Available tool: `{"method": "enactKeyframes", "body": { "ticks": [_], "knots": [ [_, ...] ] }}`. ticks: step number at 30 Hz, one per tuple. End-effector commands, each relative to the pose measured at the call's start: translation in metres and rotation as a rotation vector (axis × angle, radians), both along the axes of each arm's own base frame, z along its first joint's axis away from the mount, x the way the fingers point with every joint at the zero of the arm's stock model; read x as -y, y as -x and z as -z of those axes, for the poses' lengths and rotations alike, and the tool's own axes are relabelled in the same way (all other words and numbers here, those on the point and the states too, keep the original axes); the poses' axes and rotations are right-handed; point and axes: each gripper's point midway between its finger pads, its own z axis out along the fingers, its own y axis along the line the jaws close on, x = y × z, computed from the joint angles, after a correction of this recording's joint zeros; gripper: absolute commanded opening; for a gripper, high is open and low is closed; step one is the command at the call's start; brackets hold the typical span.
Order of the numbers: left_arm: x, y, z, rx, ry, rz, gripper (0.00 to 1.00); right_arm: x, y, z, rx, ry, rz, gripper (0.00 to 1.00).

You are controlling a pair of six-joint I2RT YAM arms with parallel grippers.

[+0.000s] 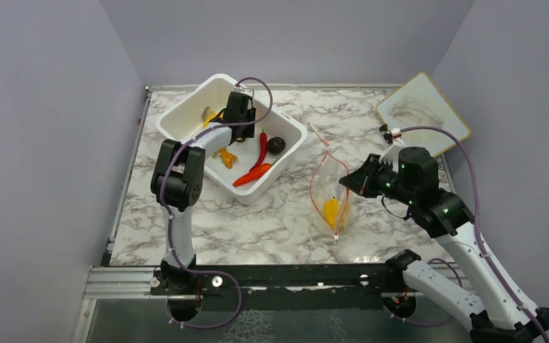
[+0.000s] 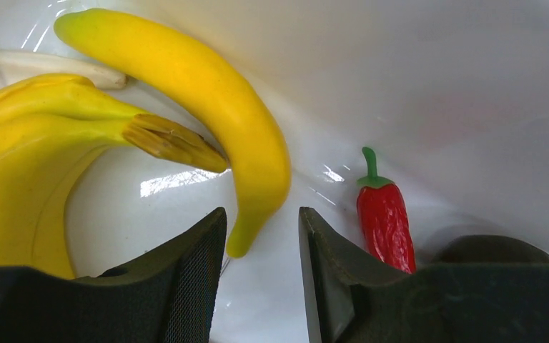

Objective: Place the food in the zip-top bag and seal the zipper
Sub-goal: Pick up the fake fruit from the bin.

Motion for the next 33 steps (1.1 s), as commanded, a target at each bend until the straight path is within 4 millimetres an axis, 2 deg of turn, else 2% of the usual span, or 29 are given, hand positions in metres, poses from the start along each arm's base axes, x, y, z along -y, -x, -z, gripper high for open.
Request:
{"method": "enactKeyframes", "body": {
  "ticks": [1, 12, 16, 26, 33],
  "knots": [
    [0.005, -0.014, 0.004, 0.001, 0.017, 0.018, 0.44, 0.005, 0.0, -0.006, 0.015, -0.002, 0.025, 0.01],
    [0.006, -0.012, 0.032, -0.055, 0.023, 0.022, 0.44, 0.005, -0.003, -0.005, 0.018, 0.012, 0.024, 0.01],
    [0.006, -0.011, 0.036, -0.064, 0.025, 0.023, 0.43, 0.003, -0.004, -0.004, 0.016, 0.01, 0.017, 0.01],
    [0.012, -0.007, 0.026, -0.078, 0.053, 0.038, 0.29, 0.001, -0.006, -0.007, 0.023, 0.003, 0.012, 0.01],
    [0.017, -0.001, 0.005, -0.066, 0.084, 0.059, 0.11, 0.001, -0.004, -0.006, 0.024, -0.002, 0.01, 0.01]
  ]
}}
